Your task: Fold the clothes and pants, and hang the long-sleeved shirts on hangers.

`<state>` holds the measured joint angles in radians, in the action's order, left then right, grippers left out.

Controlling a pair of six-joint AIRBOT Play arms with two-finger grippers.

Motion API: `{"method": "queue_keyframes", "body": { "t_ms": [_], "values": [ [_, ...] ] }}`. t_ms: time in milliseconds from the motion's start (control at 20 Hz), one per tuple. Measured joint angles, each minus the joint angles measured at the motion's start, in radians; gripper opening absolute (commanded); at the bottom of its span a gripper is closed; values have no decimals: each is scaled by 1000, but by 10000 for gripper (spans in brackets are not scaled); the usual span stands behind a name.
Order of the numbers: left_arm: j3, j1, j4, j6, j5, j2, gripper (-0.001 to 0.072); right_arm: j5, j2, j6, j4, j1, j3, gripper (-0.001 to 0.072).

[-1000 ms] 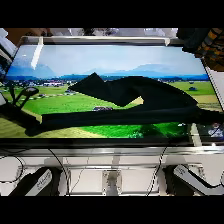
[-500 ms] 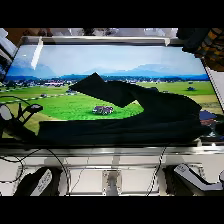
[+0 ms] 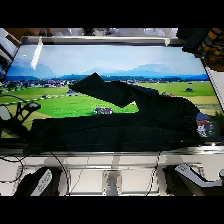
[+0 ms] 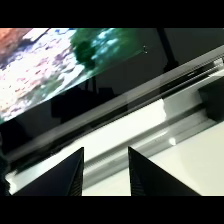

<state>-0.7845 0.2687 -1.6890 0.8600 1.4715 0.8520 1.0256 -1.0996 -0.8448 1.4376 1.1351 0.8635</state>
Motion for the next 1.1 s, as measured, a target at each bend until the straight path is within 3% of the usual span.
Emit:
{"method": "queue_keyframes", "body": {
  "t_ms": [300,400,700,950,1100],
  "values": [
    [-157,-97,260,23,-264,138,278,-18,0,4,-246,-36,1,292],
    [-240,-188,301,24,-330,263,371,-7,0,8,-357,-89,1,23],
    [-607,-388,340,48,-460,675,371,44,0,38,-521,-331,1,17],
    [-863,-420,328,55,-472,888,372,52,0,42,-550,-486,1,17],
    [-927,-423,291,-7,-443,957,372,55,0,42,-557,-534,1,17]
  ]
}}
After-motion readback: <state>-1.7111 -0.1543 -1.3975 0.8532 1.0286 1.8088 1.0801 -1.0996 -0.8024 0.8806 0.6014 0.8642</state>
